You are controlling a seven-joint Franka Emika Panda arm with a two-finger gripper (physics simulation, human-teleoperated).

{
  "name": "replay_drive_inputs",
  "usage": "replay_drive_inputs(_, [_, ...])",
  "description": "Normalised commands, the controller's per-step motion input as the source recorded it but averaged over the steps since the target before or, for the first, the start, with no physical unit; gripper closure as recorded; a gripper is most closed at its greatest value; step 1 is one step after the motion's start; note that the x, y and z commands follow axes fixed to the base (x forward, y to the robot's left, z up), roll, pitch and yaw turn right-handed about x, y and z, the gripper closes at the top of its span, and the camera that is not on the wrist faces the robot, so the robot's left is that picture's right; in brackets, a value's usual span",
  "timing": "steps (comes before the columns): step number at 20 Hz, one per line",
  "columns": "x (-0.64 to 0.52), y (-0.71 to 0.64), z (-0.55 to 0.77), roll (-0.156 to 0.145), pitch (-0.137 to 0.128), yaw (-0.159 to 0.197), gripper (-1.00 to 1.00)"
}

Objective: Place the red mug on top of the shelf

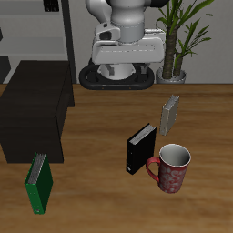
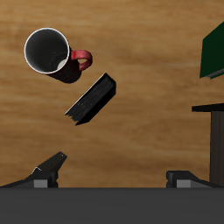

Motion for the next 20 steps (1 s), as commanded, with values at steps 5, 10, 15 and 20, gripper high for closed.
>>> replay_drive_inputs(5, [0.31, 0.24, 0.01, -0.020, -0.004, 0.012, -1.00])
replay_drive_inputs(10, [0.34, 0.45, -0.02, 0.017, -0.057, 0.080, -1.00])
replay_drive_inputs(15, [0.41, 0.46, -0.11, 0.005, -0.003, 0.035, -1.00])
replay_drive_inputs(20, [0.21, 0.32, -0.11, -0.009, -0.011, 0.013, -1.00])
